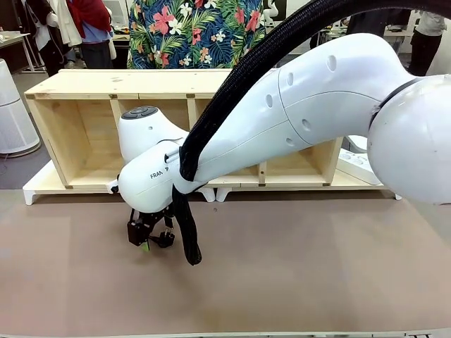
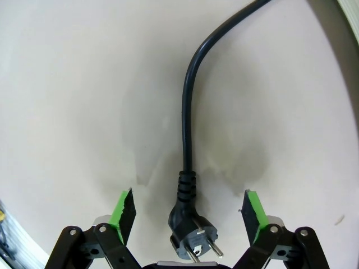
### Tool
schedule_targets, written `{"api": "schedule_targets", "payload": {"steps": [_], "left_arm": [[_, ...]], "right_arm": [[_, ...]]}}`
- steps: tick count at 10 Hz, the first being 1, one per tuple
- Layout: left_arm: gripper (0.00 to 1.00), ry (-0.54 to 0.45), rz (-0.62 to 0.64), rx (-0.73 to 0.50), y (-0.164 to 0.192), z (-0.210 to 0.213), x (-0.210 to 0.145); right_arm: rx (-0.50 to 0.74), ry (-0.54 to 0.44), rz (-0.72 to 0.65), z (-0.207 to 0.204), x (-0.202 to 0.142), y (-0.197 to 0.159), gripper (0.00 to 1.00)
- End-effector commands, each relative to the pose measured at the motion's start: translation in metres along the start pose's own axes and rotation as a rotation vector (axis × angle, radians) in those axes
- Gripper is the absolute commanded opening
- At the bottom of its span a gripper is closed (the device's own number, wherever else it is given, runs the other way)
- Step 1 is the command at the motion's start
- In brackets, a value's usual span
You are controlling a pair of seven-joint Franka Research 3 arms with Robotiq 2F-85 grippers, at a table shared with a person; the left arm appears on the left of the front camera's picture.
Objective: Perform cable management.
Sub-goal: When the cord part of the Power Cable appears at the lower middle area of the table and stops, grasp the cord part of the Power Cable.
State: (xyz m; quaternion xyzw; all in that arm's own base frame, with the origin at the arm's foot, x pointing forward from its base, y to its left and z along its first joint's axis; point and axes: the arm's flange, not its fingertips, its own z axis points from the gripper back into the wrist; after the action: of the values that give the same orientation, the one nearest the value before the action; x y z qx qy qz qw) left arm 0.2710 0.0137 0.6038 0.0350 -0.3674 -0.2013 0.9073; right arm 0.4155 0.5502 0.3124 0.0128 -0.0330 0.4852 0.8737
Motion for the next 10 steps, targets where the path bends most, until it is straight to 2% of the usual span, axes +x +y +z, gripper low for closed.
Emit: {"api": "schedule_targets", "payload": {"steps": [1,2,3,6,10], "left_arm": [[1.0,-0.005,0.013,0.0,0.0,0.0,0.0],[1.0,-0.005,0.013,0.0,0.0,0.0,0.0],[1.0,-0.005,0.013,0.0,0.0,0.0,0.0],[1.0,-0.005,0.013,0.0,0.0,0.0,0.0],[1.0,-0.005,0.013,0.0,0.0,0.0,0.0]], "right_arm": [[-0.009,0.005,0.012,0.002,0.004,0.0,0.85],[-0.011,0.004,0.006,0.002,0.004,0.001,0.78],[-0.017,-0.019,0.001,0.002,0.005,0.001,0.66],[-0.045,-0.047,-0.024,-0.002,0.01,0.003,0.66],[-0.047,-0.004,-0.034,-0.007,0.01,0.003,0.66]]}}
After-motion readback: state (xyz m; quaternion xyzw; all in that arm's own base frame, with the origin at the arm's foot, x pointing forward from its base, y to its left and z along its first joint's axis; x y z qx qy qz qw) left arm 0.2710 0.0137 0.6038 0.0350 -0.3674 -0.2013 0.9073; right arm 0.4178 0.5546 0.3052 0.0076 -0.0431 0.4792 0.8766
